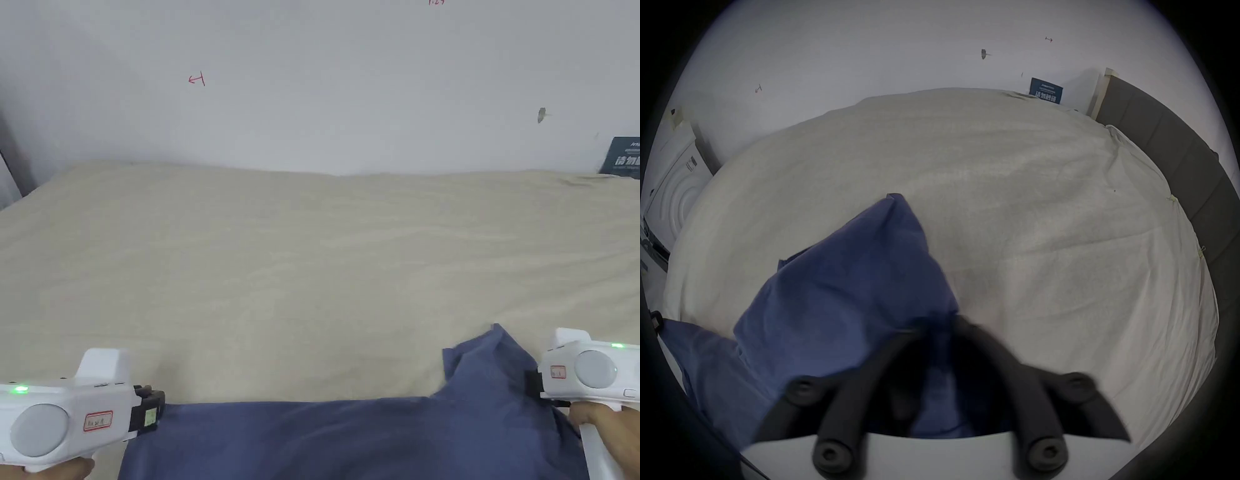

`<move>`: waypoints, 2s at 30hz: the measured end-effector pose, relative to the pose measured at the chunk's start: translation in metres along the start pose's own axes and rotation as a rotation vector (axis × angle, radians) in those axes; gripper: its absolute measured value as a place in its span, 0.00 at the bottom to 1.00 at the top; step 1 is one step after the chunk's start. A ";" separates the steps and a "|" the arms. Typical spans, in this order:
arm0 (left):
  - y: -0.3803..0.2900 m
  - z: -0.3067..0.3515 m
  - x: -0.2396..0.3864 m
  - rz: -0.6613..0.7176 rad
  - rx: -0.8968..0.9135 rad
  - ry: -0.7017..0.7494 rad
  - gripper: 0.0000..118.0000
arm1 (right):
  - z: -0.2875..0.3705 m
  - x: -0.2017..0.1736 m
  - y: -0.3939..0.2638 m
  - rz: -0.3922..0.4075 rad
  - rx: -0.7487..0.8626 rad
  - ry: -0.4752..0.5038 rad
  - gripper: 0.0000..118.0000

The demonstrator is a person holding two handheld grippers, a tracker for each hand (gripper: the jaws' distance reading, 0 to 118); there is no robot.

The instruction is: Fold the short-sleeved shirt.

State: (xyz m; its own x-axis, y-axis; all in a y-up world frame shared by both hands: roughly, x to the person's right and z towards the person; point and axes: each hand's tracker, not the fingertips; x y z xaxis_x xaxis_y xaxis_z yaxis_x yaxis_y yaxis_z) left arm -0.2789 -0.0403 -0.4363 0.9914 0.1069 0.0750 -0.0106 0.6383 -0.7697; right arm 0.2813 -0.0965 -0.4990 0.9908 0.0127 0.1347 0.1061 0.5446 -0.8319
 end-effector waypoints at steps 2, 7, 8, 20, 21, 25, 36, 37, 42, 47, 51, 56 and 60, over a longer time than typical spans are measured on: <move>-0.001 0.001 0.000 0.003 0.000 0.001 0.00 | 0.006 0.000 -0.001 0.009 0.011 -0.001 0.02; -0.002 0.003 -0.003 0.007 0.003 0.010 0.00 | 0.037 0.009 -0.001 0.017 0.074 0.030 0.01; -0.003 0.004 -0.003 0.010 0.005 0.013 0.00 | 0.046 0.010 -0.002 0.022 0.086 0.036 0.01; -0.013 0.047 -0.009 0.022 0.023 0.035 0.00 | 0.181 0.054 -0.063 -0.020 0.181 0.220 0.01; -0.015 0.056 -0.006 0.021 0.027 0.037 0.00 | 0.191 0.058 -0.070 -0.029 0.188 0.236 0.01; -0.028 0.081 -0.004 0.013 0.032 0.031 0.00 | 0.219 0.072 -0.102 -0.050 0.200 0.261 0.01; -0.103 0.127 -0.008 0.024 -0.025 0.013 0.00 | 0.245 0.087 -0.191 -0.099 0.174 0.273 0.01; -0.111 0.127 -0.010 0.032 -0.033 0.013 0.00 | 0.244 0.089 -0.199 -0.103 0.168 0.268 0.01; -0.149 0.126 -0.014 0.062 -0.083 0.014 0.00 | 0.233 0.091 -0.231 -0.129 0.116 0.242 0.01; -0.175 0.109 -0.017 0.042 -0.125 0.034 0.00 | 0.217 0.088 -0.261 -0.139 0.051 0.212 0.01; -0.187 0.099 -0.018 0.019 -0.154 0.050 0.00 | 0.197 0.086 -0.279 -0.147 0.005 0.174 0.01; -0.200 0.087 -0.017 0.007 -0.187 0.059 0.00 | 0.178 0.085 -0.290 -0.170 -0.026 0.139 0.01; -0.200 0.088 -0.019 0.018 -0.181 0.060 0.00 | 0.176 0.086 -0.294 -0.178 -0.026 0.126 0.01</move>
State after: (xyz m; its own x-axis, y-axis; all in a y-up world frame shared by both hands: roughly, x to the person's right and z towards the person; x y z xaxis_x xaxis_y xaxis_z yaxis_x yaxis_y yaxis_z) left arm -0.3066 -0.1030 -0.2284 0.9974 0.0677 0.0259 -0.0106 0.4888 -0.8723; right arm 0.3206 -0.1083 -0.1482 0.9587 -0.1873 0.2140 0.2809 0.5071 -0.8148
